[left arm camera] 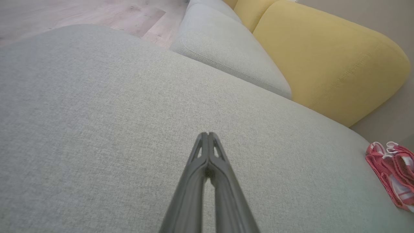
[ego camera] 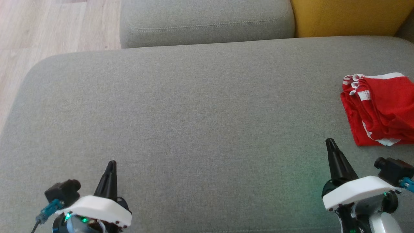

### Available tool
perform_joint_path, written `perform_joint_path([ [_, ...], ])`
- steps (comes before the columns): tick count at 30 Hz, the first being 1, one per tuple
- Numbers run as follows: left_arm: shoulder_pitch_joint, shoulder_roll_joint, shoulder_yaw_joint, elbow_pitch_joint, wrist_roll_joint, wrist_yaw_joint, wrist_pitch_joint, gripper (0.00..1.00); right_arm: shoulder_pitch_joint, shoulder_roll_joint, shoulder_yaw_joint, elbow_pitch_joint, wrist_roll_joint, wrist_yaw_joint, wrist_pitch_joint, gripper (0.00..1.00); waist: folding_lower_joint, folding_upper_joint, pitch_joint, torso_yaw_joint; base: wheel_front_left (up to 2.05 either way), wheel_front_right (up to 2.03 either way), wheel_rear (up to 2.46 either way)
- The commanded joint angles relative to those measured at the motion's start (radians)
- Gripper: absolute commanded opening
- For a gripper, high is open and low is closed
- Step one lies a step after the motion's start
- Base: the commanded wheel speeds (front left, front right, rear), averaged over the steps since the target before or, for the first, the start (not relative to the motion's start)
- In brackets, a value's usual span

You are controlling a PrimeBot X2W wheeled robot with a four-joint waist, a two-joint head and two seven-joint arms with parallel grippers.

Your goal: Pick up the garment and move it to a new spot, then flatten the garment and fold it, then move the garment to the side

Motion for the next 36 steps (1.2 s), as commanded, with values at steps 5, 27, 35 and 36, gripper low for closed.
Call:
perform_joint_path([
  [5,-0.056,0.000,0.045,-0.023,-0.071,-0.017,0.014,0.00,-0.051,-0.017,-0.005,-0.018,0.082,0.000,-0.010,0.00,0.0000,0.0000,-0.001,0.000,0.00,0.00,0.00],
  [27,-0.082,-0.024,0.115,-0.004,-0.319,-0.067,0.073,0.00,-0.077,-0.022,-0.023,0.027,0.358,0.000,-0.010,0.00,0.0000,0.0000,-0.003,0.000,0.00,0.00,0.00],
  [35,-0.090,-0.032,0.137,0.002,-0.394,-0.082,0.091,0.00,-0.085,-0.022,-0.030,0.040,0.442,-0.001,-0.009,0.00,0.0000,0.0000,-0.004,0.000,0.00,0.00,0.00],
  [36,-0.091,-0.033,0.140,0.003,-0.405,-0.084,0.094,0.00,-0.087,-0.023,-0.031,0.042,0.453,-0.001,-0.009,0.00,0.0000,0.0000,-0.004,0.000,0.00,0.00,0.00],
])
